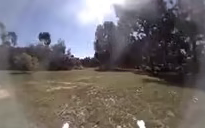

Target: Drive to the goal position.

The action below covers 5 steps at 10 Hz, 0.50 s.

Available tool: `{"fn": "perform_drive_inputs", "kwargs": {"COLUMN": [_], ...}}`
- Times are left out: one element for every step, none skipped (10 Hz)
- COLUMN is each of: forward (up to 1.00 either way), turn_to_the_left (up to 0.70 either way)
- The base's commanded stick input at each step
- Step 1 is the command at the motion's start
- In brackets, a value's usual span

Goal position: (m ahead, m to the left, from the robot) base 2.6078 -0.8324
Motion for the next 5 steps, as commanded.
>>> {"fn": "perform_drive_inputs", "kwargs": {"forward": [1.0,1.0,1.0,1.0,1.0], "turn_to_the_left": [0.0,0.0,0.0,0.0,0.0]}}
